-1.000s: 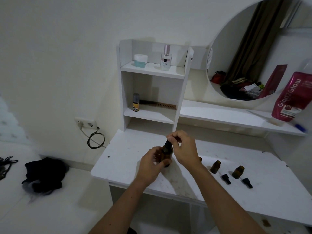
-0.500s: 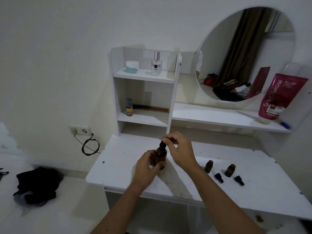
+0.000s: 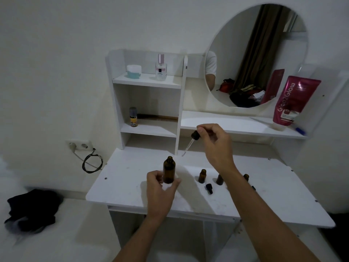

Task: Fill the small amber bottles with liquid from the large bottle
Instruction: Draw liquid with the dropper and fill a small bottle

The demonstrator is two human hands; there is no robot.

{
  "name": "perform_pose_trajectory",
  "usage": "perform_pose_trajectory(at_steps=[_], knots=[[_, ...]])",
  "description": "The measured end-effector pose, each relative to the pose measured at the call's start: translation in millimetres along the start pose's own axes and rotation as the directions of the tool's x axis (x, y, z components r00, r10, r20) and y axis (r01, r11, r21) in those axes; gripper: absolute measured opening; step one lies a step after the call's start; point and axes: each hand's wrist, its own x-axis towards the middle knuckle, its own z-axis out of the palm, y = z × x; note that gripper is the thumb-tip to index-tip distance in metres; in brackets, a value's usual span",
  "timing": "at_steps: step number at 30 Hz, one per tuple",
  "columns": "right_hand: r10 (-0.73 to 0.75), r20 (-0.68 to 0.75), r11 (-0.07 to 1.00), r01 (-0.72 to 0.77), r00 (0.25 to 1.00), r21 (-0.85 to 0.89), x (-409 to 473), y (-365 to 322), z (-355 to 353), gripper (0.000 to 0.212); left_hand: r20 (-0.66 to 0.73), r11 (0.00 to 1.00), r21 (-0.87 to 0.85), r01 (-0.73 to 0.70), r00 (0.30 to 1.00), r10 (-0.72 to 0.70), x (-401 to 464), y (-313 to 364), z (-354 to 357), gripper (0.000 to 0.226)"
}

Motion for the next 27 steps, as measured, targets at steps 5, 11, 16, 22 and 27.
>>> perform_pose_trajectory(at_steps=[5, 11, 16, 22, 27], knots=[[0.042, -0.028, 0.998, -0.043, 0.999, -0.047, -10, 23, -39, 0.011, 0.281, 0.997, 0.007, -0.074, 0.957, 0.069, -22, 15, 40, 0.047], [0.062, -0.062, 0.989, -0.070, 0.996, -0.128, -27, 51, -64, 0.008, 0.366, 0.992, 0.067, -0.106, 0.928, 0.074, -4, 15, 80, 0.056], [0.017, -0.070, 0.986, -0.028, 0.997, -0.163, -32, 56, -62, 0.009, 0.353, 0.990, 0.093, -0.104, 0.933, 0.064, 4, 11, 93, 0.048], [0.015, -0.026, 0.984, -0.019, 1.000, -0.175, -30, 69, -58, 0.008, 0.351, 0.992, 0.074, -0.100, 0.934, 0.068, 8, 11, 95, 0.025], [0.023, 0.053, 0.975, -0.011, 0.998, -0.220, -35, 75, -48, 0.008, 0.362, 0.993, 0.067, -0.097, 0.930, 0.067, 9, 9, 95, 0.019]])
